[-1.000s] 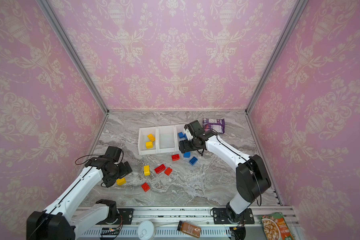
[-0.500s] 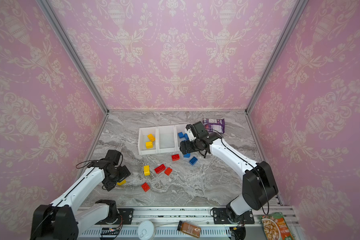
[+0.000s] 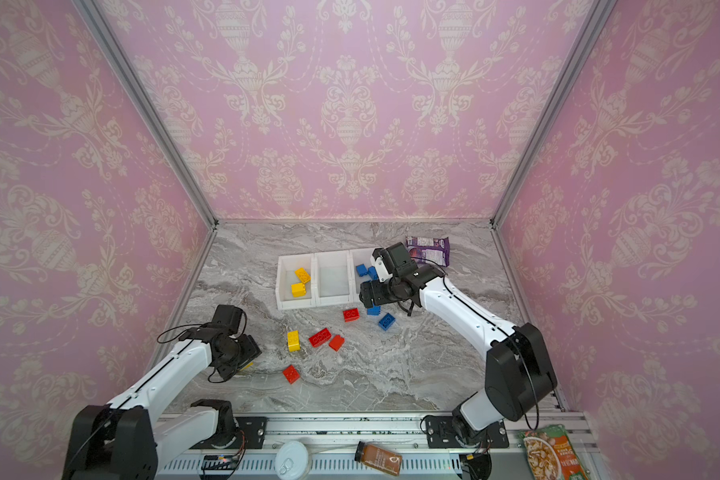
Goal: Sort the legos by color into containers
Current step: 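Close the left gripper on the yellow brick and lift it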
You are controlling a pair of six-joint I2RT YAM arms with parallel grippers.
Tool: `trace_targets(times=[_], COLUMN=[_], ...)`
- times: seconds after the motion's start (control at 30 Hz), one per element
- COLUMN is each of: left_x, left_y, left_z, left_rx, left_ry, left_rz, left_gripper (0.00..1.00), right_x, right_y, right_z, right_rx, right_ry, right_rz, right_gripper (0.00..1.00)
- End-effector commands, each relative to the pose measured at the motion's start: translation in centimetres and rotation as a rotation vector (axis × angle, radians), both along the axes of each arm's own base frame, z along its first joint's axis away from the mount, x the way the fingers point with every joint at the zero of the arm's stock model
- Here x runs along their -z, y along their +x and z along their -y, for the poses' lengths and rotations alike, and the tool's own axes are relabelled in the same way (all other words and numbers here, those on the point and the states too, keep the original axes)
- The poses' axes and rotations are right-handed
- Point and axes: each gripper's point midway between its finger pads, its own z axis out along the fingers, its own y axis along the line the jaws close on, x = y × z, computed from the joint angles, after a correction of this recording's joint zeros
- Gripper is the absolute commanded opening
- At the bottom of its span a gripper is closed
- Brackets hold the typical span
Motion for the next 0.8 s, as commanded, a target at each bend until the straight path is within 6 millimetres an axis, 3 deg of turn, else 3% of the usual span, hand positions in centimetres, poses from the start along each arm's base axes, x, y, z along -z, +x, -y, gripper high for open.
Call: trace_targets(times=[0.0,0.4,0.77], left_x=[1.0,0.5,-1.7], left_y=[-0.6,-0.5,1.3], left_z=[1.0,0.7,1.0], left_rx=[0.020,0.008,0.034], left_ry=[-0.056,-0.039,-0.031], left_rz=[-0.016,-0.002,0.067], left_gripper=[0.66,0.44,0.41], right_x=[-1.0,-1.0,-0.4], right_y=[0.1,0.1,-0.6], right_z=[-0.3,-0.2,0.0], right_rx=[0.012,0.018,0.029], right_ry=[0.010,0.009,0.016], right_rz=[0.017,0.014,-0.009], right_gripper=[0.93,0.93,0.93])
